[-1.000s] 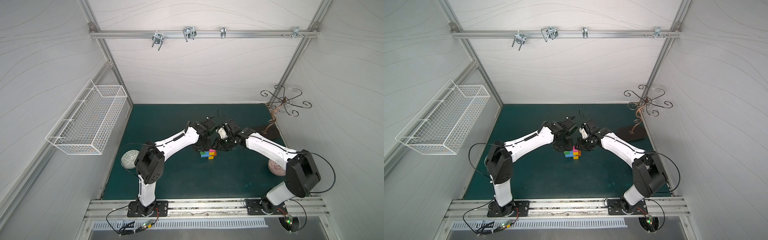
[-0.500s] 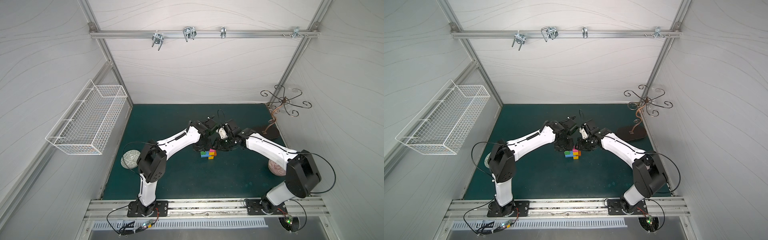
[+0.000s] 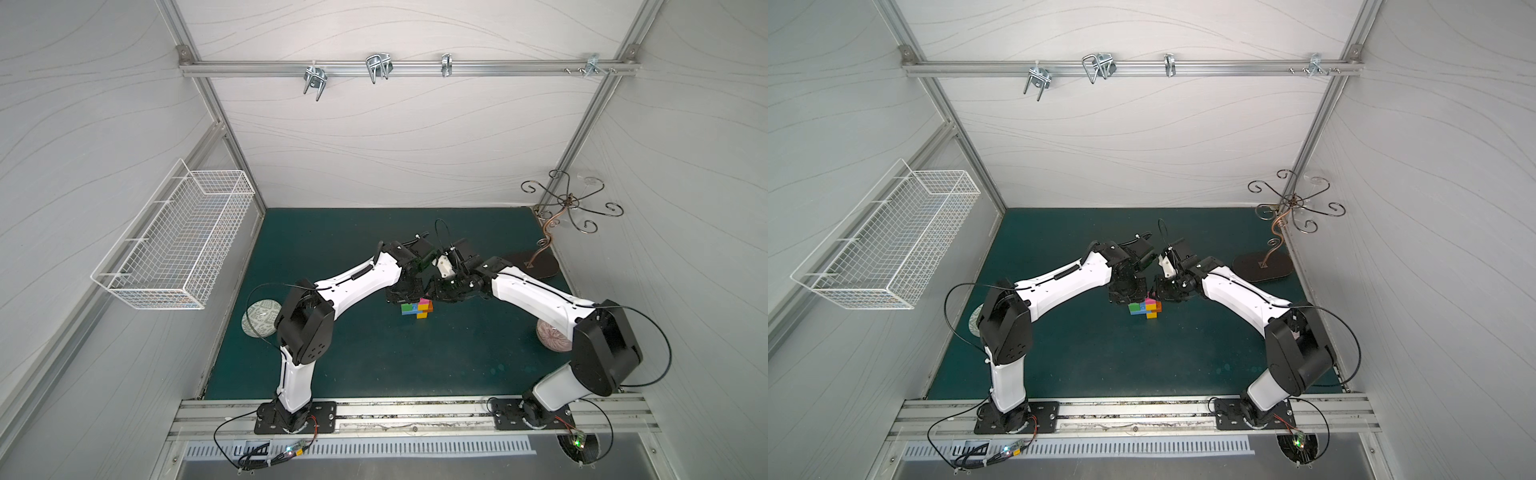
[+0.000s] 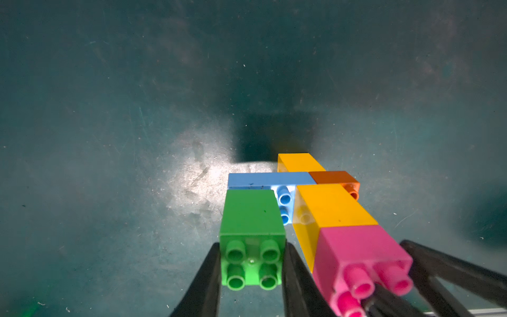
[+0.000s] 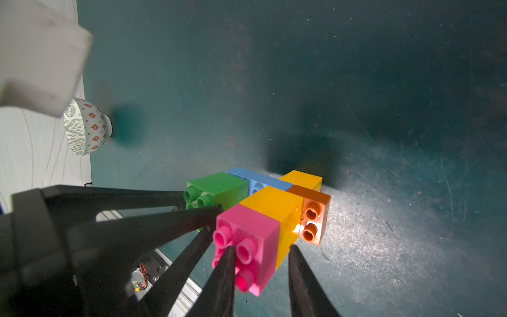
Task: Assemble the number 4 with lego
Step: Assemble the lego brick with the lego brick.
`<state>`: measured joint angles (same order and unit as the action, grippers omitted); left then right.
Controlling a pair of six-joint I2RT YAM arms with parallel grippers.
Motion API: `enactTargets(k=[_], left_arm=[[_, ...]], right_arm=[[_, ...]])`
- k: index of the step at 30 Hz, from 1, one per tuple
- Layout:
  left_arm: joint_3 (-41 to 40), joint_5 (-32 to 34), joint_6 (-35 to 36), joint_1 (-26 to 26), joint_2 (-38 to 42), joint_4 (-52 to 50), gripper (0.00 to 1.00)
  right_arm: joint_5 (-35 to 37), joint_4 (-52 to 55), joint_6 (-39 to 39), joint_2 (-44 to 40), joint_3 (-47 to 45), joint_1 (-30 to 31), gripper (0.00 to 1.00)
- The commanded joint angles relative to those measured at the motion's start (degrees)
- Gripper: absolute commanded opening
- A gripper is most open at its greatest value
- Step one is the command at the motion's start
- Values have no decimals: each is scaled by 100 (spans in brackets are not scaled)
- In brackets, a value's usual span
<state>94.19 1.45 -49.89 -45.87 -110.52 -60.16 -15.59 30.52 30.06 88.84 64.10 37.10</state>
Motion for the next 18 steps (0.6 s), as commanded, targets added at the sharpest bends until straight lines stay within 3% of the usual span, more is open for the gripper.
enactTargets(k=[1, 18], left_arm=[[214, 44, -124, -20, -200, -159, 0], [117, 102, -245, -19, -278, -26, 0]], right_arm=[[319, 527, -62, 150, -266, -18, 33], [302, 516, -36, 117, -356, -54, 32]])
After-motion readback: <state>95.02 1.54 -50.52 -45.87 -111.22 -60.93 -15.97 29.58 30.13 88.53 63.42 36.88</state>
